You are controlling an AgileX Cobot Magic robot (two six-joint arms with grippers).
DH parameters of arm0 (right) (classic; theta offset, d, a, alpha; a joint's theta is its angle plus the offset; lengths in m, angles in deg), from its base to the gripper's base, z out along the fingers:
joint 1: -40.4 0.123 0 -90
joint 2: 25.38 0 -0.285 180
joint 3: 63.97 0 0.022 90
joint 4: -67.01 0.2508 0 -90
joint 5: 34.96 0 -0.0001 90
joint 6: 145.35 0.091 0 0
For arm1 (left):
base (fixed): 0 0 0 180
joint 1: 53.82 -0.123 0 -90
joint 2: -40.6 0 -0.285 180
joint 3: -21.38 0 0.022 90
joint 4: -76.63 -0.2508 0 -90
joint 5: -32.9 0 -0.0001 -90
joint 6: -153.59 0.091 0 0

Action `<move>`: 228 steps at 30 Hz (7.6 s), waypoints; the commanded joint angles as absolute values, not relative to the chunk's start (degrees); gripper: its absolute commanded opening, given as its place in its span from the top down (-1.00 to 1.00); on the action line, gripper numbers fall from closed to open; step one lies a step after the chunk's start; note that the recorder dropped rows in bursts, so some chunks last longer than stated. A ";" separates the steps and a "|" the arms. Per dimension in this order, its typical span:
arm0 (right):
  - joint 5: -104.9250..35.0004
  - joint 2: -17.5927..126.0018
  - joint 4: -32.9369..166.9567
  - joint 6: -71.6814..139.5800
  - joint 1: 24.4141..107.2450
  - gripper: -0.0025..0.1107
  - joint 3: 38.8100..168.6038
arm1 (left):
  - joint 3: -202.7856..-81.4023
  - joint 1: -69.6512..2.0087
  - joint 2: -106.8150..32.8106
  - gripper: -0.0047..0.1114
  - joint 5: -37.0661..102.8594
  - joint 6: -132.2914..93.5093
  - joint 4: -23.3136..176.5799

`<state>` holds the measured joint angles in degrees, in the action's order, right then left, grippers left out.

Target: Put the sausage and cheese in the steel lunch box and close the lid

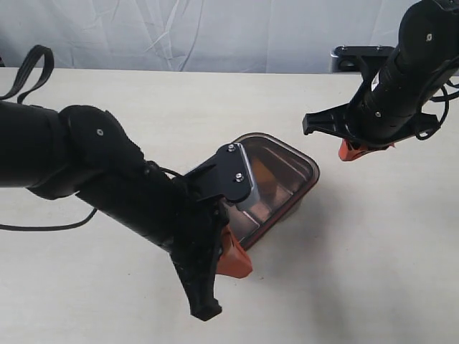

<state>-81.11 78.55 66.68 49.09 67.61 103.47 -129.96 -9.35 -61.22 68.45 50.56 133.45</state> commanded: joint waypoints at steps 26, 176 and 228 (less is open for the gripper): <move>-80.78 77.98 65.44 49.22 67.71 0.97 103.72 | -130.52 -9.61 -65.13 0.92 60.83 48.01 130.44; -79.19 86.33 83.38 40.63 71.80 0.97 103.72 | -130.52 -14.44 -52.79 0.92 58.65 17.02 98.93; -77.32 92.86 86.15 40.75 71.90 0.97 104.21 | -131.75 -22.96 -76.17 0.92 56.40 44.53 132.37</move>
